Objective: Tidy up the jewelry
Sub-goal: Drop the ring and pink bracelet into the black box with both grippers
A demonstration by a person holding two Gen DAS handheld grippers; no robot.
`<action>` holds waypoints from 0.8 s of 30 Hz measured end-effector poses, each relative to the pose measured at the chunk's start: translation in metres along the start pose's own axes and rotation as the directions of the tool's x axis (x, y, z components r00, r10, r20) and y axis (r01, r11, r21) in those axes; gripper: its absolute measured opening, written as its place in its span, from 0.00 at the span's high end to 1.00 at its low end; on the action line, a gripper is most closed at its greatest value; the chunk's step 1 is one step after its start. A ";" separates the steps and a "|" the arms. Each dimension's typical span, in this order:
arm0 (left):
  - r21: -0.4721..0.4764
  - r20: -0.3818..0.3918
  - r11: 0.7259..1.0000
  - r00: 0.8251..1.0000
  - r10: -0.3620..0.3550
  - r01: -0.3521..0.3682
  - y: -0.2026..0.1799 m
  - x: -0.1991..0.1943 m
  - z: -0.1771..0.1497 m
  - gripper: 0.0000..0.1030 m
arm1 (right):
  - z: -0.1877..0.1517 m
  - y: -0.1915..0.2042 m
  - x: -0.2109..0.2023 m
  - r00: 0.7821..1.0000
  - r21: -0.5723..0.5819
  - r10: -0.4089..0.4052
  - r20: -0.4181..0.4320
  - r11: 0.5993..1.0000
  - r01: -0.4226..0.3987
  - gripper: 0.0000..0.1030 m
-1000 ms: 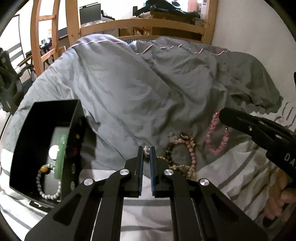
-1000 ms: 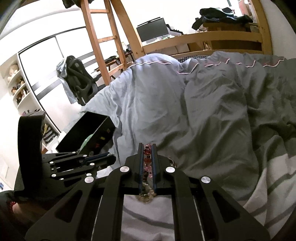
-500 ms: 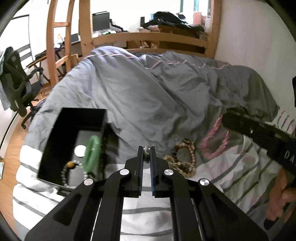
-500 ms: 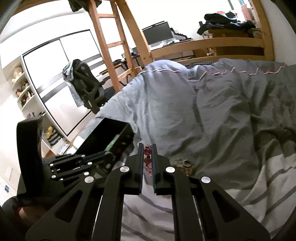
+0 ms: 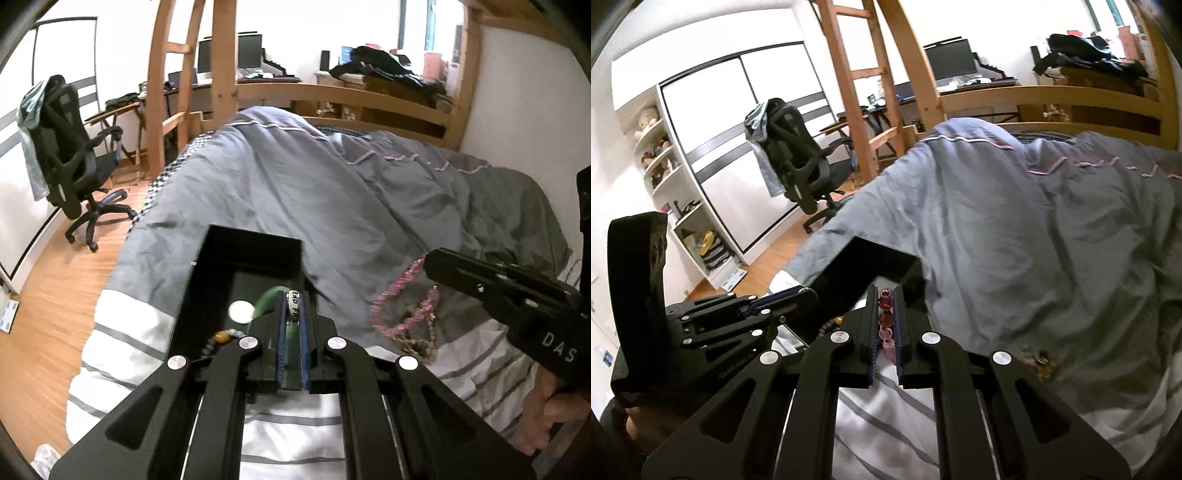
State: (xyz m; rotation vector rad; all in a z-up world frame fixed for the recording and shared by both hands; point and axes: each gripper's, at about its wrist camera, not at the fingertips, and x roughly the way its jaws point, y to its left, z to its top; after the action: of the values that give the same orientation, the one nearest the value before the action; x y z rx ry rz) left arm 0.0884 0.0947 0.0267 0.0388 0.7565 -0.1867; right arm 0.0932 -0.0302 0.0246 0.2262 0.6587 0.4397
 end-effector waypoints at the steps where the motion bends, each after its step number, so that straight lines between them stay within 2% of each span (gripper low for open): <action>1: -0.004 0.001 1.000 1.000 0.005 -0.005 0.004 0.000 0.000 0.94 | 0.003 0.006 0.005 1.000 -0.006 0.008 0.000 1.000 -0.008 0.92; 10: -0.043 -0.003 0.999 1.000 0.017 -0.017 0.044 0.003 -0.002 0.94 | 0.016 0.041 0.041 0.998 -0.050 0.067 -0.017 0.996 -0.068 0.92; 17: -0.064 -0.062 0.997 0.997 -0.041 0.037 0.053 0.025 -0.005 0.94 | 0.011 0.055 0.073 0.994 -0.065 0.091 -0.053 0.993 -0.095 0.92; 24: -0.083 -0.125 0.996 0.991 -0.040 0.030 0.058 0.041 -0.011 0.94 | 0.003 0.050 0.093 0.993 -0.054 0.088 -0.082 0.994 -0.093 0.92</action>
State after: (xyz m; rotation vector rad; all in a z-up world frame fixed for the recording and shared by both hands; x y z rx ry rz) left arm 0.1211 0.1465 -0.0115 -0.0401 0.8912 -0.1878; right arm 0.1450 0.0570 -0.0063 0.1846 0.7149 0.5565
